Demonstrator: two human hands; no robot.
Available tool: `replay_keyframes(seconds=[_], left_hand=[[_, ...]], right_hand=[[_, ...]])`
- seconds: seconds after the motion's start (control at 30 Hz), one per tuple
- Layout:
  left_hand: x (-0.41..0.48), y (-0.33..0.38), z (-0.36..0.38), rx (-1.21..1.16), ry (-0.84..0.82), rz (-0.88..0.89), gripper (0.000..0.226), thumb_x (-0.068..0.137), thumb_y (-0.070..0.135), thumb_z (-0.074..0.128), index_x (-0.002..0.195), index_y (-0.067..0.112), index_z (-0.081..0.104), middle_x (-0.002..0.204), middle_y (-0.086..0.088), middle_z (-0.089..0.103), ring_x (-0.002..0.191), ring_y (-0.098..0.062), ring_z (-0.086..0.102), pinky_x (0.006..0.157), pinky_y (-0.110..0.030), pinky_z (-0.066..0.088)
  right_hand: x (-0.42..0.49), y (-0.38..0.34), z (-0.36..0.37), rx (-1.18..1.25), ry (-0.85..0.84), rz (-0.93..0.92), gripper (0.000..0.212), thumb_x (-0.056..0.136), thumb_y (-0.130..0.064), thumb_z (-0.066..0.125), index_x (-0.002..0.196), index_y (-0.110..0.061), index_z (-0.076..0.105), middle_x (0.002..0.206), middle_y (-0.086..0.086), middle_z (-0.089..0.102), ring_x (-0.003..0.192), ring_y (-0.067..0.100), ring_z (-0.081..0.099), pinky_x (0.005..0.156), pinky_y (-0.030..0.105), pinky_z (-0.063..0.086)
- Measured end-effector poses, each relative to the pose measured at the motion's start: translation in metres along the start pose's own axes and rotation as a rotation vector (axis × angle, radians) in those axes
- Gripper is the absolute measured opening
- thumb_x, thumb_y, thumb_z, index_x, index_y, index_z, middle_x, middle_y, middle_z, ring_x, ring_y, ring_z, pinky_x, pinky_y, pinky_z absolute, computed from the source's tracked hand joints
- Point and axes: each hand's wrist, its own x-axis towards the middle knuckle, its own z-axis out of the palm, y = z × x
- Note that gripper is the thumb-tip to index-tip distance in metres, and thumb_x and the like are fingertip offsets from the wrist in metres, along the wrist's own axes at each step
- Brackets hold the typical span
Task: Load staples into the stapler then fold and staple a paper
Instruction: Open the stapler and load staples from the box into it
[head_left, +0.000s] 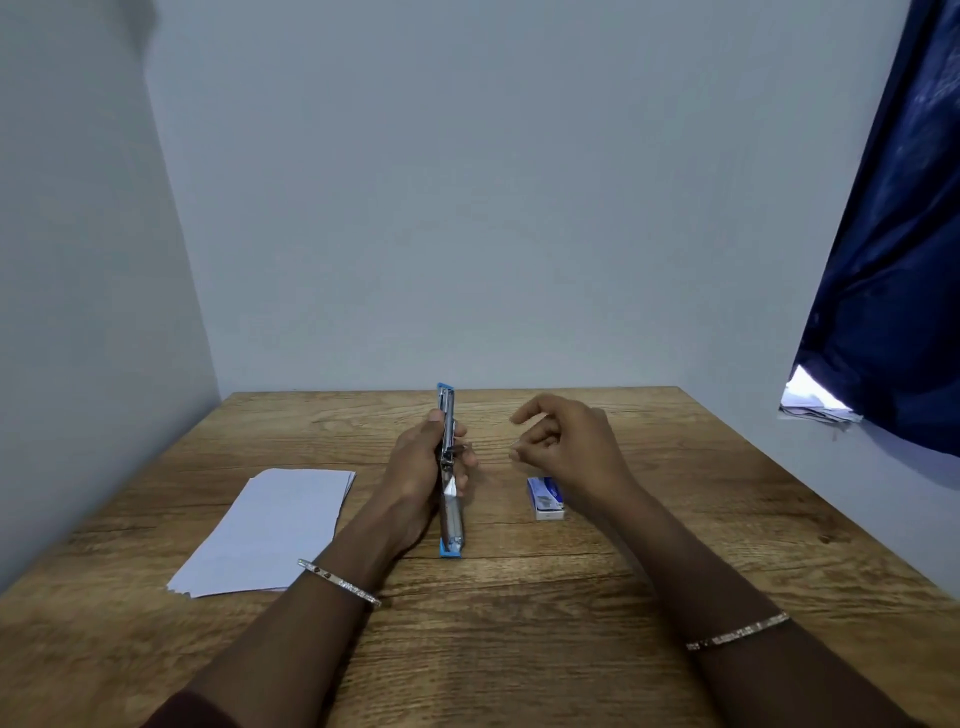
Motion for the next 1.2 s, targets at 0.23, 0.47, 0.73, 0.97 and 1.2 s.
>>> replay_keyframes(seconds=[0.23, 0.47, 0.73, 0.97, 1.2], left_hand=[[-0.001, 0.002, 0.000, -0.057, 0.026, -0.052, 0.043, 0.107, 0.043, 0.037, 0.096, 0.009, 0.060, 0.052, -0.001, 0.052, 0.032, -0.009, 0.034, 0.035, -0.019, 0.035], [-0.002, 0.004, 0.002, -0.103, -0.053, -0.083, 0.034, 0.102, 0.045, 0.051, 0.089, 0.013, 0.049, 0.051, 0.004, 0.038, 0.032, -0.008, 0.031, 0.034, -0.019, 0.033], [-0.001, 0.003, 0.002, -0.129, -0.085, -0.077, 0.025, 0.099, 0.007, 0.054, 0.077, 0.013, 0.044, 0.057, 0.000, 0.035, 0.030, -0.006, 0.031, 0.032, -0.019, 0.032], [0.000, 0.003, 0.002, -0.147, -0.037, -0.103, 0.018, 0.099, -0.004, 0.048, 0.089, 0.012, 0.047, 0.064, -0.005, 0.048, 0.032, -0.006, 0.033, 0.029, -0.017, 0.027], [0.002, 0.000, 0.004, -0.076, -0.057, -0.122, 0.013, 0.100, -0.004, 0.048, 0.100, 0.007, 0.055, 0.069, -0.007, 0.052, 0.035, -0.006, 0.034, 0.030, -0.017, 0.030]], right_hand=[[0.001, -0.001, 0.015, -0.267, -0.045, -0.063, 0.012, 0.080, -0.009, 0.081, 0.088, -0.017, 0.084, 0.086, 0.000, 0.081, 0.080, 0.011, 0.073, 0.081, 0.025, 0.058], [0.002, -0.002, 0.019, -0.335, -0.107, -0.029, 0.011, 0.084, -0.016, 0.079, 0.094, -0.017, 0.084, 0.092, 0.001, 0.082, 0.088, 0.013, 0.074, 0.086, 0.027, 0.058], [0.006, -0.004, 0.001, -0.254, 0.032, 0.028, 0.012, 0.090, -0.022, 0.070, 0.094, -0.019, 0.082, 0.090, -0.005, 0.079, 0.082, 0.009, 0.068, 0.079, 0.028, 0.054], [-0.004, -0.010, -0.031, -0.416, -0.420, 0.192, 0.051, 0.055, -0.063, 0.088, 0.088, -0.027, 0.070, 0.087, -0.010, 0.068, 0.084, 0.012, 0.065, 0.069, 0.031, 0.052], [-0.002, -0.015, -0.025, -0.397, -0.487, 0.149, 0.047, 0.059, -0.039, 0.096, 0.095, -0.029, 0.067, 0.090, -0.007, 0.070, 0.087, 0.015, 0.068, 0.078, 0.036, 0.056]])
